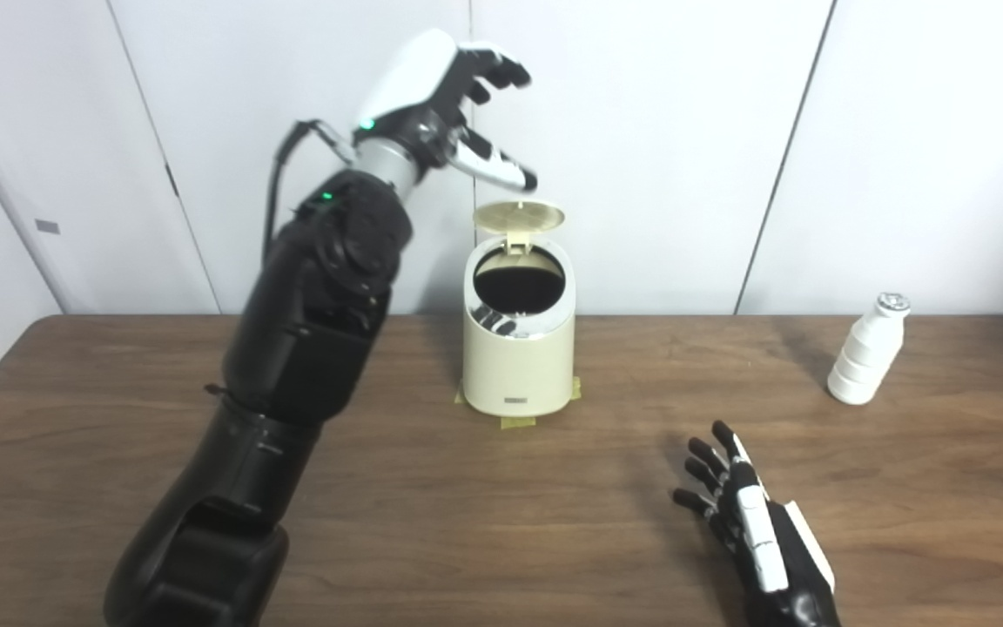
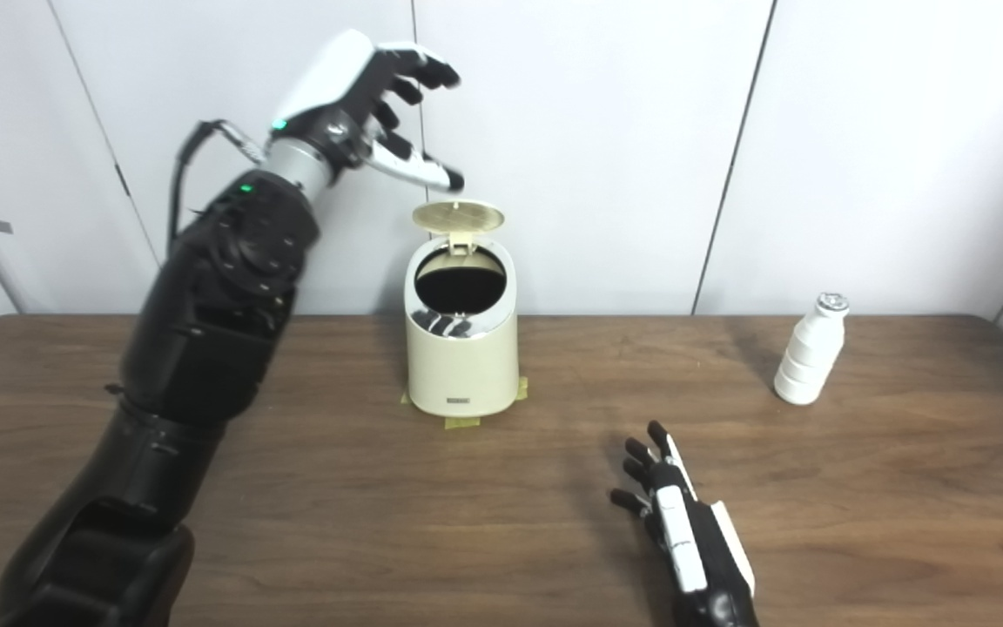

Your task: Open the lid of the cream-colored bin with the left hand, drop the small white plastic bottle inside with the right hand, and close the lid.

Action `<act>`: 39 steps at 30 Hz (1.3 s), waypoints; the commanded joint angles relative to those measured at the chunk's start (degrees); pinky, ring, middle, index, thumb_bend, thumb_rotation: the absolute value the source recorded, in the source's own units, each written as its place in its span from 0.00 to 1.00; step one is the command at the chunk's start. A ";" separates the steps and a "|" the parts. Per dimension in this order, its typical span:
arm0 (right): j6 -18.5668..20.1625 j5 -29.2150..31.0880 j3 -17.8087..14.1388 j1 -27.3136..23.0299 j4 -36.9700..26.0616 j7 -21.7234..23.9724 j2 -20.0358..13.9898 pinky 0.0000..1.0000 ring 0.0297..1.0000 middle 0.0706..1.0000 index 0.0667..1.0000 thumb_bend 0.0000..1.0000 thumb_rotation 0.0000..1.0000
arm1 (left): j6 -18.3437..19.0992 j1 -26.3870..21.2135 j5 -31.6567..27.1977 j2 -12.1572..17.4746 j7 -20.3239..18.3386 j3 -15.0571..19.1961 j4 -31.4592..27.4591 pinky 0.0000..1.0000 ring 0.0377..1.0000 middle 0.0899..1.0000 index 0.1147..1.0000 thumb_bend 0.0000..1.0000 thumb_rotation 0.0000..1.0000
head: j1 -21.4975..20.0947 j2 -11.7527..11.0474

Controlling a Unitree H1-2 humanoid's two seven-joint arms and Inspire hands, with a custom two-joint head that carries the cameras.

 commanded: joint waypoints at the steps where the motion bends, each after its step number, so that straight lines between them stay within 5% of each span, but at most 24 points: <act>1: -1.51 0.56 -0.47 1.18 -0.50 0.58 0.08 0.84 0.93 0.93 1.00 0.56 1.00 | 0.50 0.77 -2.52 -0.42 2.37 3.01 -1.91 0.58 0.69 0.72 0.73 0.59 0.16 | 0.08 0.09; 5: -1.10 0.61 -0.67 1.01 -0.74 0.68 -0.13 0.84 0.93 0.93 1.00 0.55 1.00 | 0.68 5.55 -4.41 -2.67 1.95 8.95 -5.33 0.68 0.77 0.80 0.76 0.45 0.39 | 0.33 0.35; 10: -1.20 0.83 -1.02 0.28 -1.80 1.40 -0.99 0.84 0.93 0.93 1.00 0.57 1.00 | 0.67 14.17 -11.56 -4.57 0.18 14.88 -10.22 0.72 0.78 0.79 0.80 0.33 0.47 | 0.76 0.77; 11: -1.49 0.92 -1.11 0.08 -1.90 1.68 -1.17 0.84 0.93 0.94 1.00 0.58 1.00 | 0.66 15.46 -13.10 -4.63 -0.14 15.46 -10.86 0.77 0.81 0.81 0.83 0.33 0.57 | 0.75 0.80; 17: -1.58 1.24 -2.12 -2.29 -3.94 2.19 -1.21 0.81 0.92 0.93 1.00 0.58 0.97 | -1.82 24.85 -23.10 -5.65 2.88 17.25 -15.09 0.86 0.88 0.88 0.88 0.48 0.81 | 0.92 1.27; 29: 1.06 1.97 -6.32 -7.36 -6.33 1.85 -4.39 0.80 0.90 0.91 0.97 0.65 0.92 | -7.67 43.67 -33.17 -8.31 8.28 15.45 -20.10 0.91 0.91 0.92 0.93 0.52 1.00 | -0.85 2.43; 35: 2.73 1.94 -8.91 -8.29 -8.07 1.30 -6.90 0.80 0.90 0.91 0.93 0.56 0.61 | -14.83 48.73 -35.95 -10.29 11.75 15.57 -17.57 0.91 0.90 0.91 0.92 0.54 1.00 | -2.10 2.93; 39: 2.86 0.59 -10.57 -9.02 -7.87 0.38 -8.32 0.80 0.89 0.90 0.92 0.65 0.49 | -18.44 50.73 -38.73 -11.25 13.47 16.23 -15.27 0.88 0.89 0.90 0.91 0.54 0.97 | -3.85 3.10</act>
